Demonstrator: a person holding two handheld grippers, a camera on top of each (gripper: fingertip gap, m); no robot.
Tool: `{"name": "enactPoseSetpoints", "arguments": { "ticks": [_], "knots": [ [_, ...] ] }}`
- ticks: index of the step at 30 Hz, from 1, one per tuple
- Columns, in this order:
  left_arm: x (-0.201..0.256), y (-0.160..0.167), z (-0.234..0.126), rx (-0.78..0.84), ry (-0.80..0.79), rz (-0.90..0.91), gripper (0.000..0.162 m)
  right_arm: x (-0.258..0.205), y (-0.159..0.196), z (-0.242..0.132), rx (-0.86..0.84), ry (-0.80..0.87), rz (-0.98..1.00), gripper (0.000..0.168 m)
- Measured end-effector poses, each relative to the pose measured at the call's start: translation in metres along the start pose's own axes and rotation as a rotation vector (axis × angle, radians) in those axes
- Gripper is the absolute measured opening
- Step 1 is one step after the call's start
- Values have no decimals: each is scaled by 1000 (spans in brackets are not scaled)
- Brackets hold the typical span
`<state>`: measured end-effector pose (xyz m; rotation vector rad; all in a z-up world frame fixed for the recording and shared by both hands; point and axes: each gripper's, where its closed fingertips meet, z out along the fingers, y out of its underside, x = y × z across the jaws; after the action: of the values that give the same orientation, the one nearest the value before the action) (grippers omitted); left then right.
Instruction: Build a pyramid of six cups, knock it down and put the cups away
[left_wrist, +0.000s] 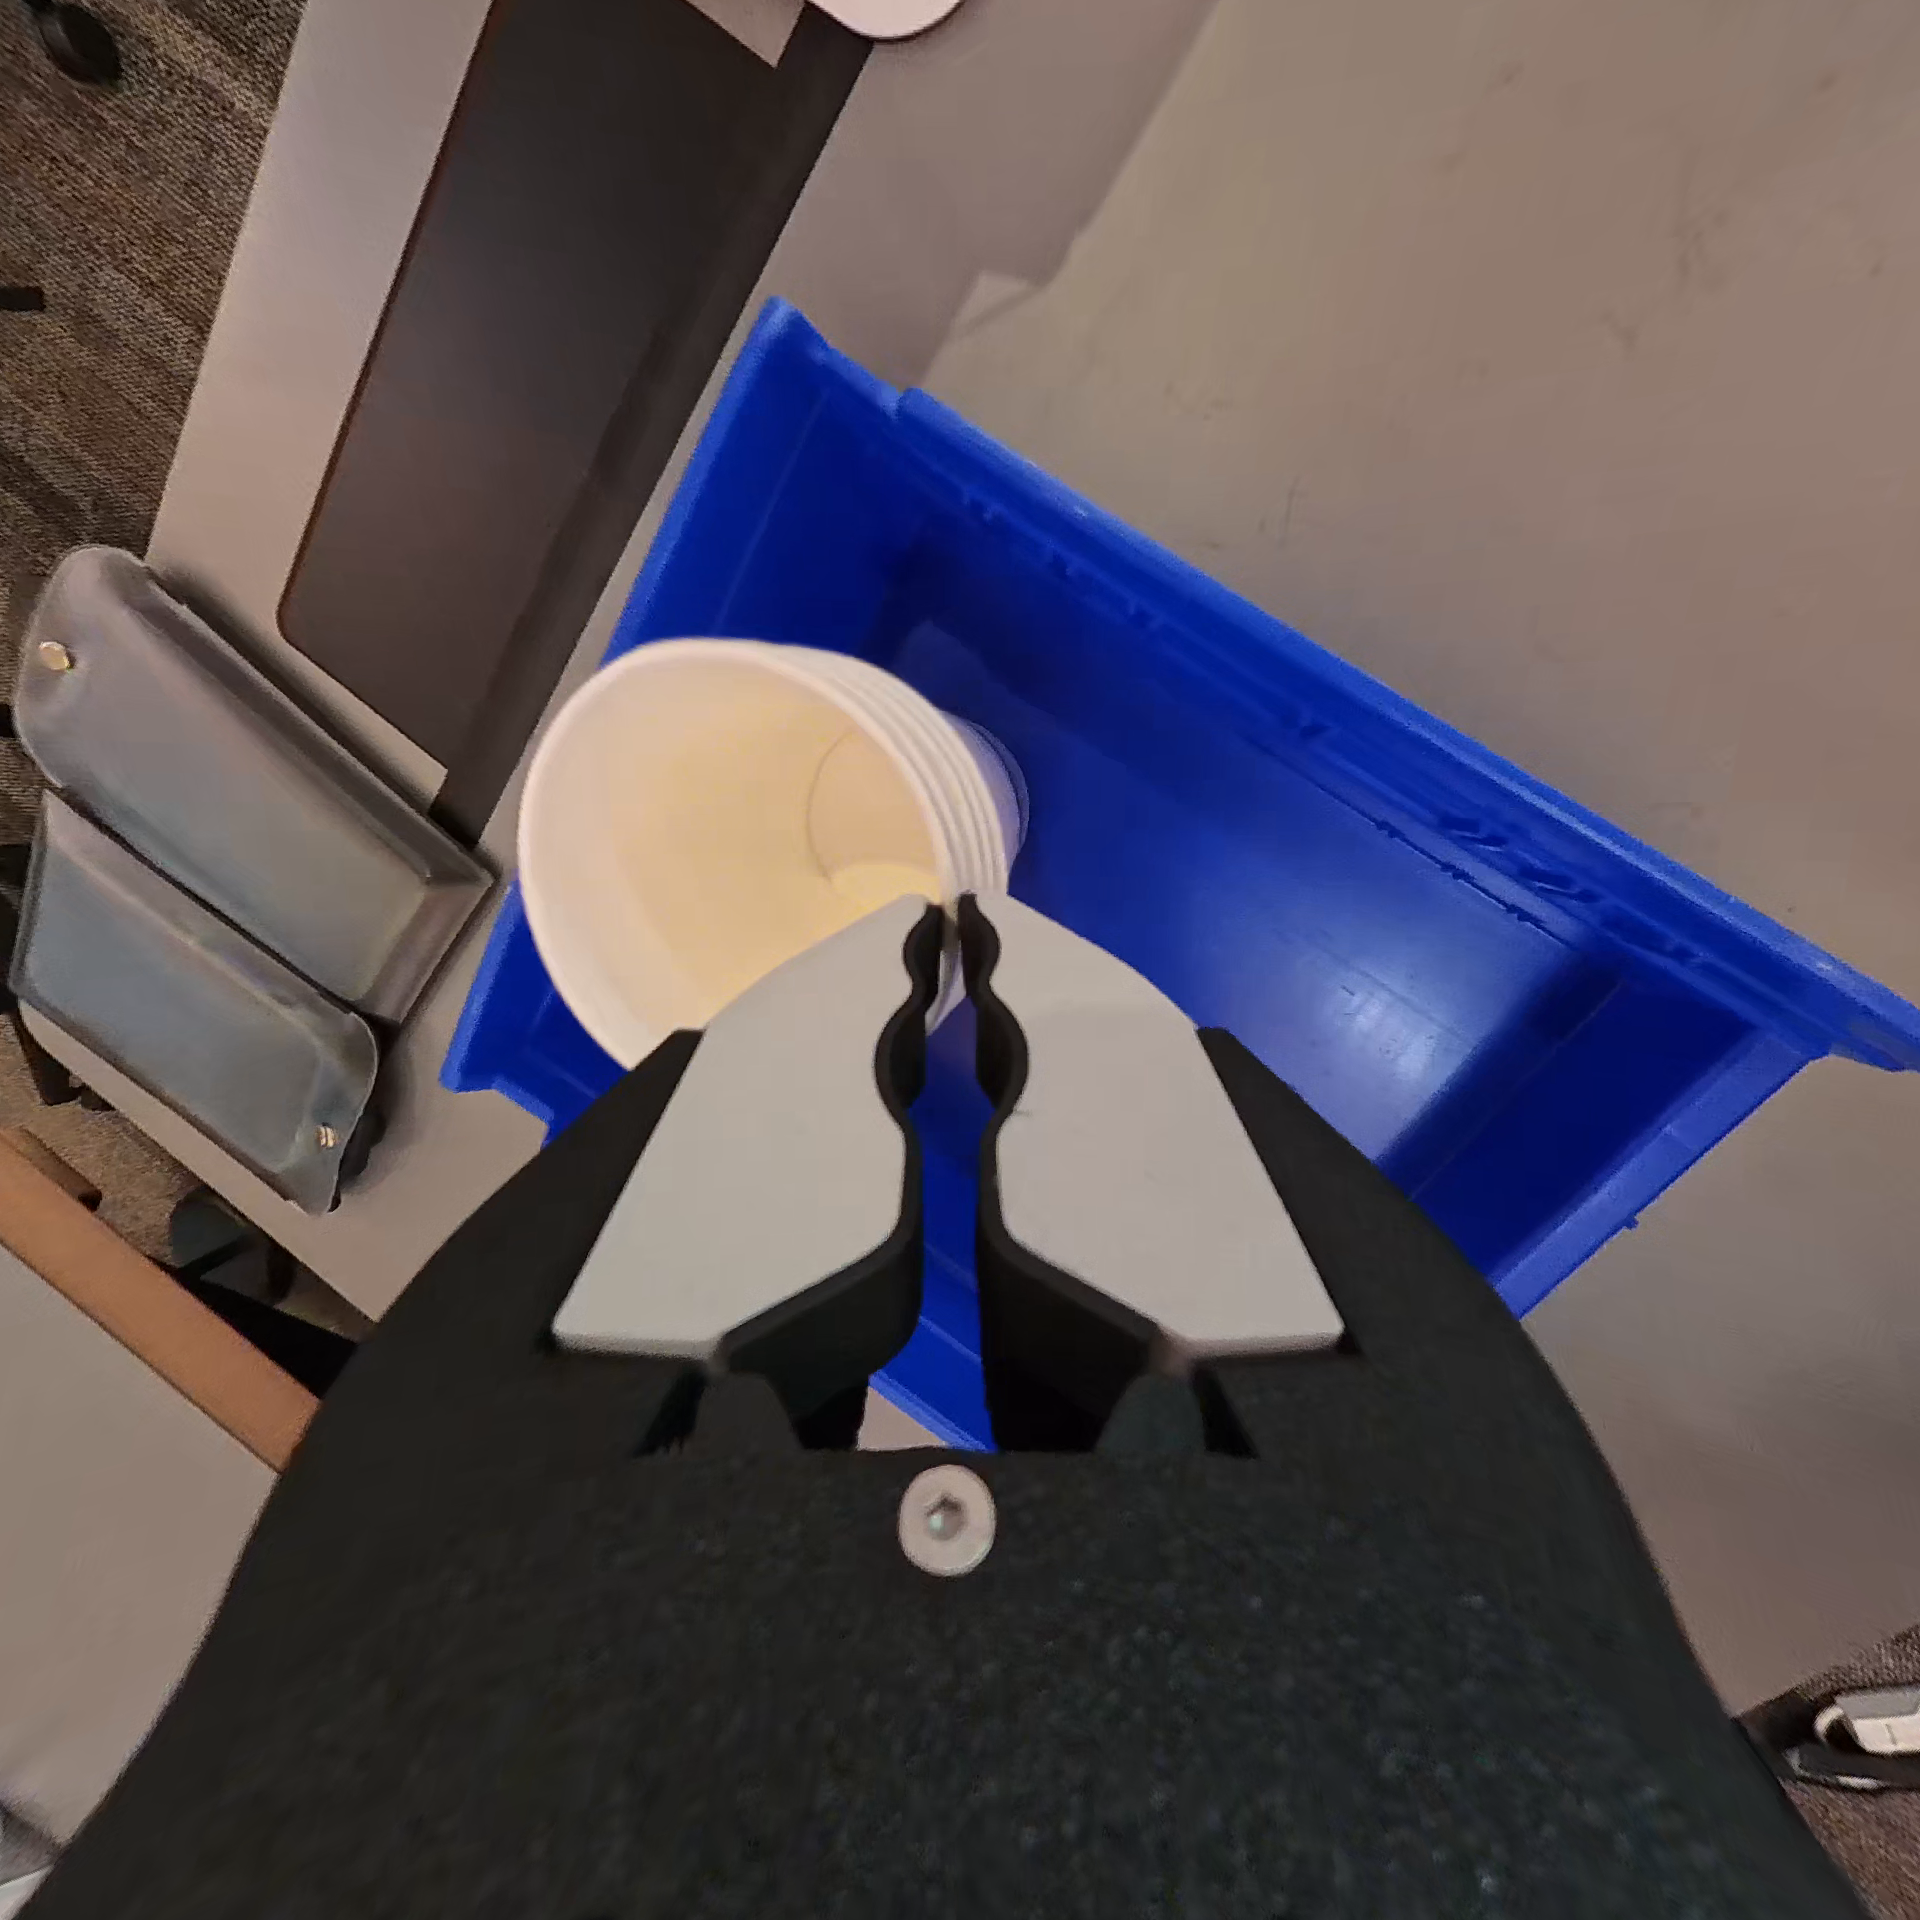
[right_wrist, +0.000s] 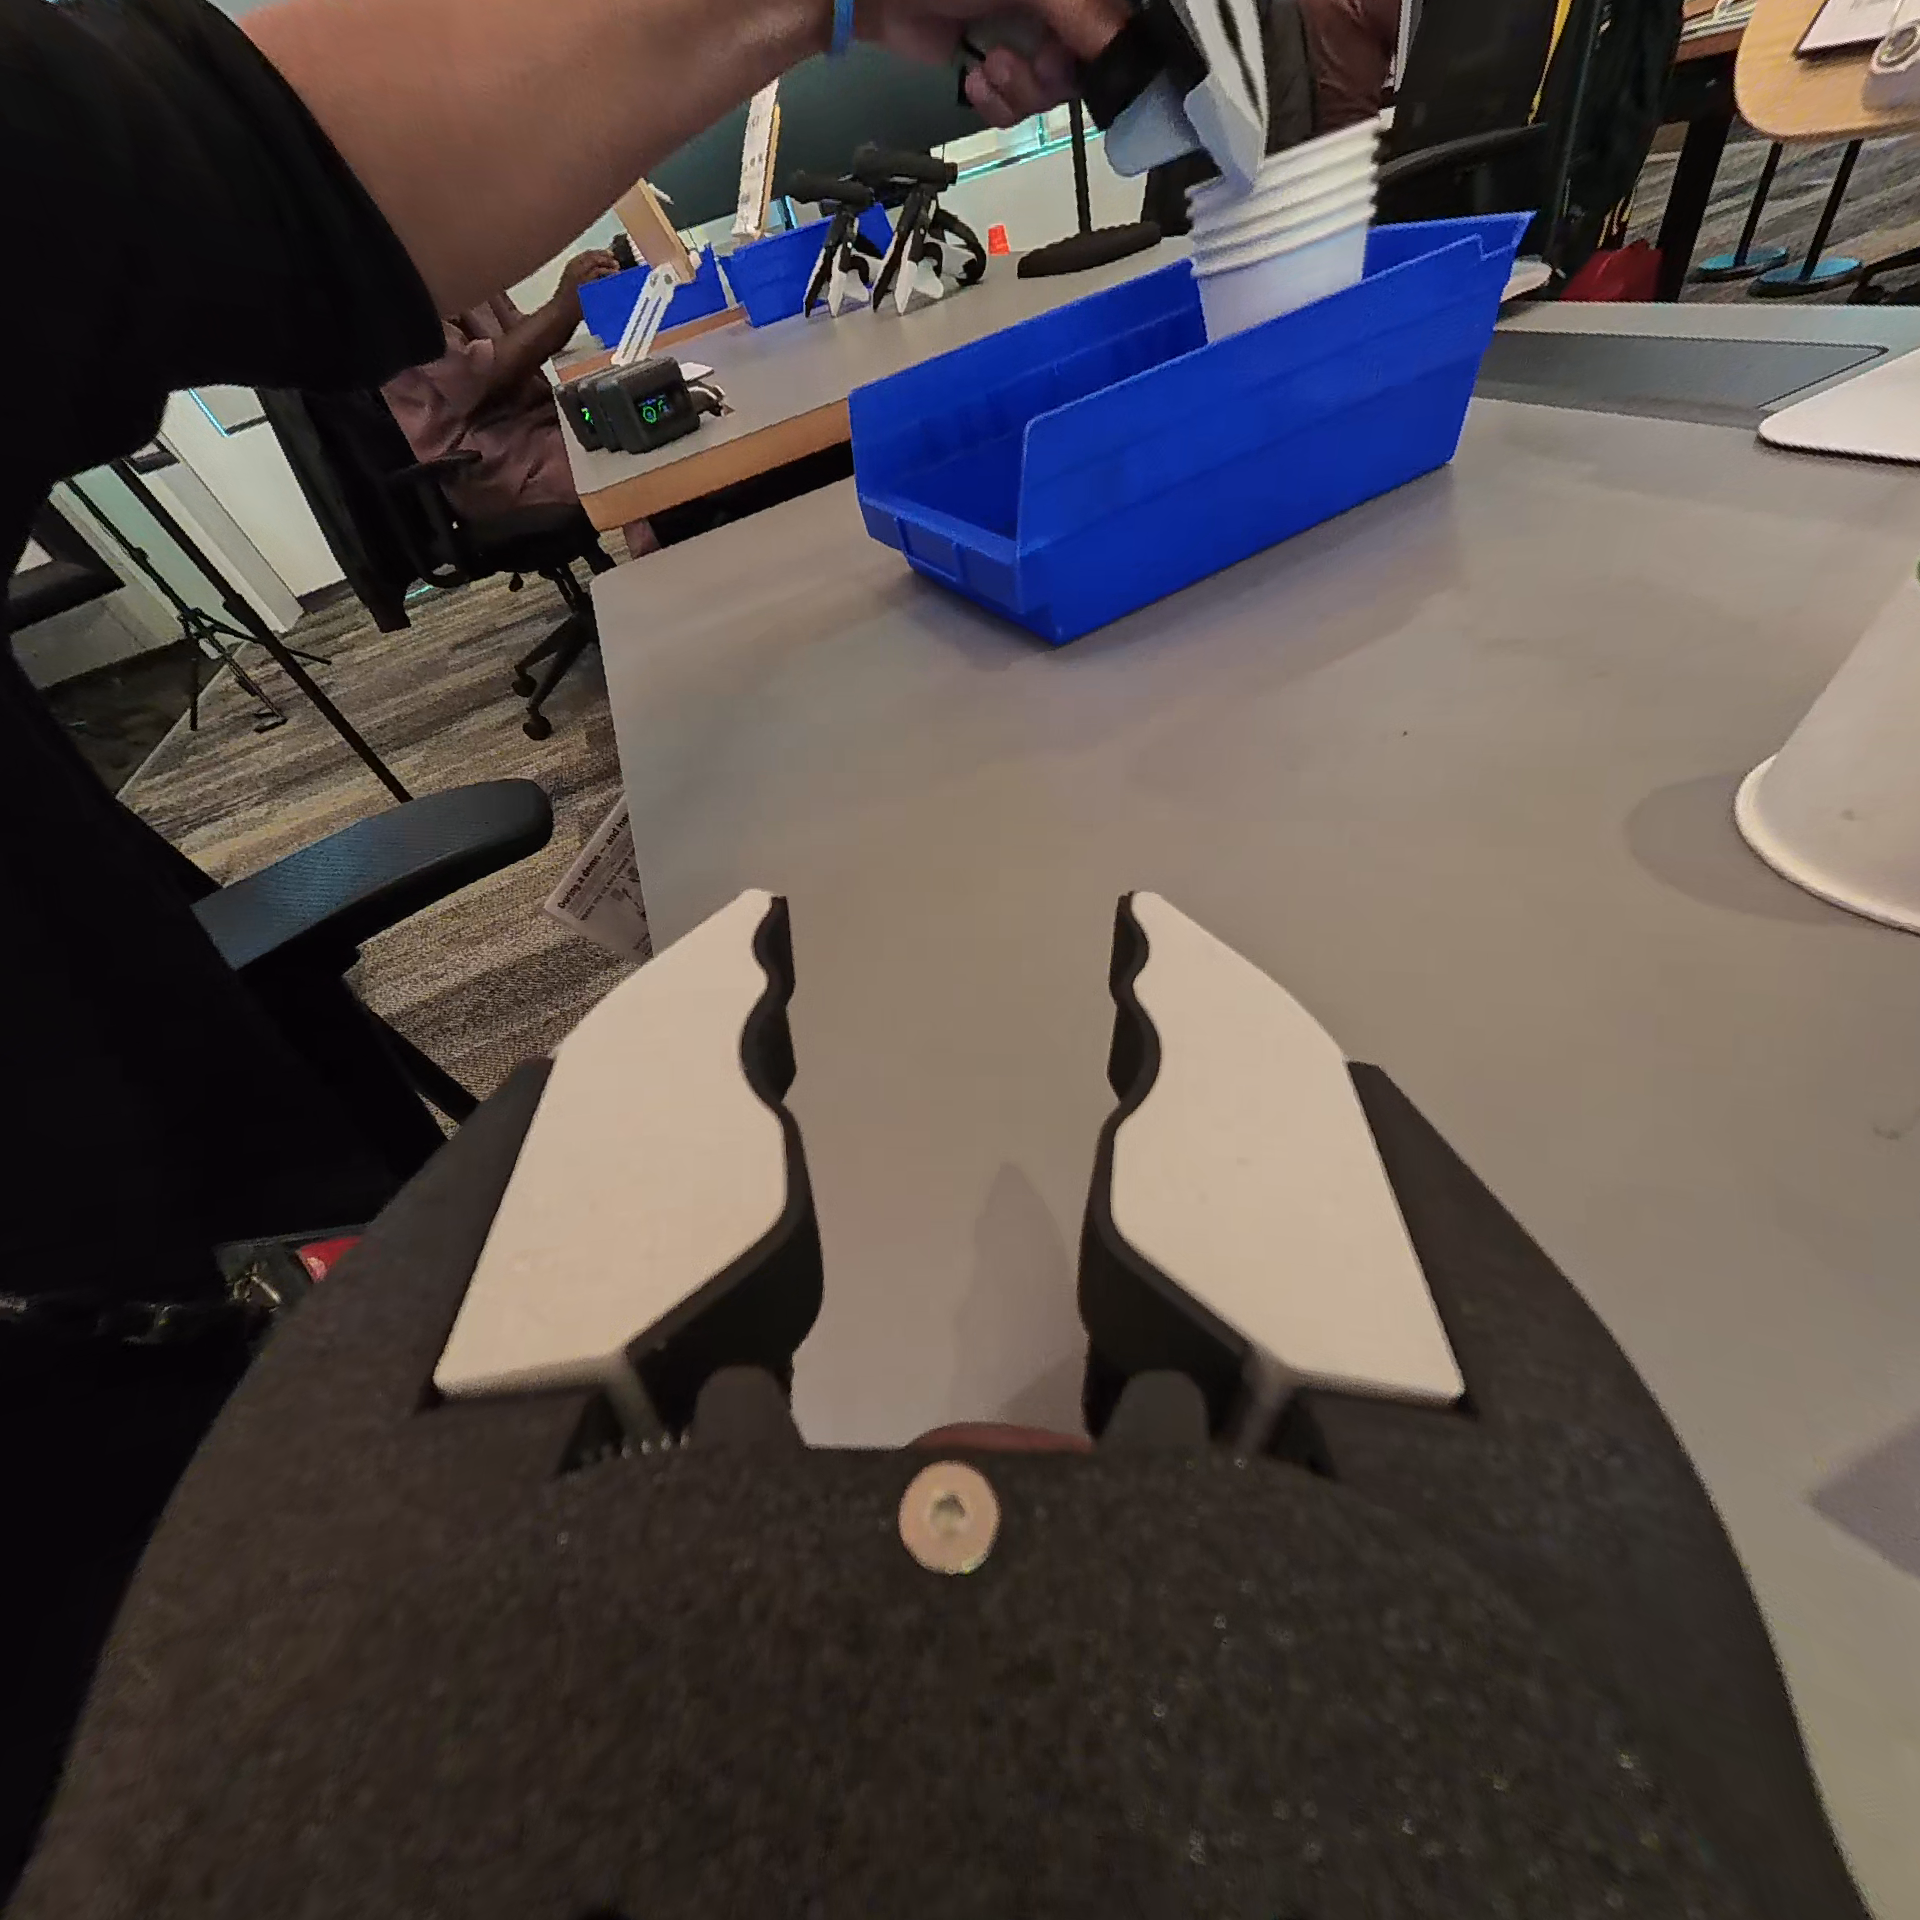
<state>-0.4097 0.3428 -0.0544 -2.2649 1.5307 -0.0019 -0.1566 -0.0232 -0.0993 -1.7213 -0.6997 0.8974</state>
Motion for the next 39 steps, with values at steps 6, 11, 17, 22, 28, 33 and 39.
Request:
{"name": "enactPoseSetpoints", "arguments": {
  "ticks": [6,11,17,22,28,33,39],
  "knots": [
    [-2,-4,-4,35,-1,-16,3,7,8,4,-17,-2,53,58],
    [0,-11,-19,83,27,-39,3,17,9,2,2,-15,141,60],
    [3,-15,-31,95,28,-27,3,21,1,0,52,-33,205,59],
    [-13,-29,-94,281,-26,-110,3,35,-21,3,133,16,148,68],
    [40,-79,-187,784,129,-326,3,64,-71,27,308,-13,225,93],
    [139,-121,-212,1043,373,-423,2,74,-116,51,424,-133,269,106],
    [254,-160,-193,1145,656,-396,2,75,-152,34,564,-183,280,115]
  ]
}}
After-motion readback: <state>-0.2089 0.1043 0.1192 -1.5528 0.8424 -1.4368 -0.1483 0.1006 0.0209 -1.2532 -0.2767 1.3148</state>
